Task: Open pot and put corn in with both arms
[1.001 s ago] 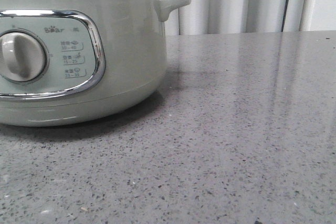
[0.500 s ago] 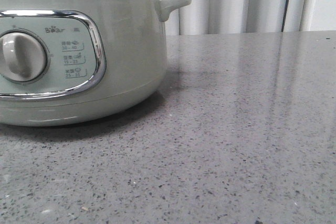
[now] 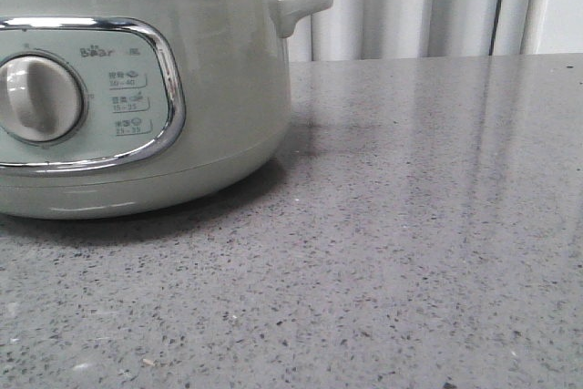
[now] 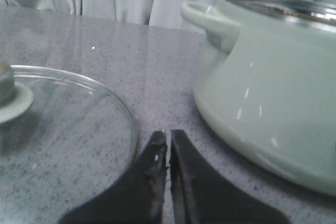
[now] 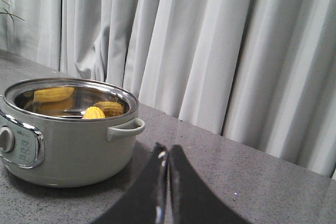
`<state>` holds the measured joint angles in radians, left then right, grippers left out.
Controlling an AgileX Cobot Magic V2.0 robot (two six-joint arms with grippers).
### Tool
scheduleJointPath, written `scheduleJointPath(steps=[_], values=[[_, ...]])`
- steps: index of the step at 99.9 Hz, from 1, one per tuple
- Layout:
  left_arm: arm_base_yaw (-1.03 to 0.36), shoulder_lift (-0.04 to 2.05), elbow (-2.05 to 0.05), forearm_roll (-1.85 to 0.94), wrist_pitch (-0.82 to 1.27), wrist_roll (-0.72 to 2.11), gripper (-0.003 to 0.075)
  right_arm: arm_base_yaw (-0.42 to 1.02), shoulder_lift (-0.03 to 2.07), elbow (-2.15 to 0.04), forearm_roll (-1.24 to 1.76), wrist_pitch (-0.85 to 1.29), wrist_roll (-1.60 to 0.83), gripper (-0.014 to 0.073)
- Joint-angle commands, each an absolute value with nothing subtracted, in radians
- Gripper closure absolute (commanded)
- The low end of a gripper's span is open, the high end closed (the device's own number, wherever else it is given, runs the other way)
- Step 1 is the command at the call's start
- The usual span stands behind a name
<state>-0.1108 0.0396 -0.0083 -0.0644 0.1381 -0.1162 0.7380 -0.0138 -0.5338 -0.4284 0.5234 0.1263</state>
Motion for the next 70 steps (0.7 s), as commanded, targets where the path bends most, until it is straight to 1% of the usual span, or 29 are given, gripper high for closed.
scheduleJointPath(steps=[1, 4, 14, 28, 70], values=[[-0.119, -0.013, 0.001, -0.025, 0.078, -0.120, 0.0741, 0.735, -0.024, -0.553, -0.450, 0.452, 0.119, 0.0638], [-0.119, -0.040, 0.005, -0.017, 0.098, -0.120, 0.0741, 0.735, -0.024, -0.553, -0.450, 0.452, 0.119, 0.0638], [-0.118, -0.028, 0.022, -0.015, 0.126, -0.120, 0.0741, 0.735, -0.024, -0.553, -0.447, 0.452, 0.119, 0.0638], [-0.115, -0.032, 0.022, -0.015, 0.281, -0.120, 0.0741, 0.735, -0.024, -0.553, -0.447, 0.452, 0.119, 0.0638], [-0.115, -0.034, 0.024, -0.017, 0.285, -0.127, 0.0741, 0.735, -0.024, -0.553, -0.447, 0.452, 0.119, 0.0638]])
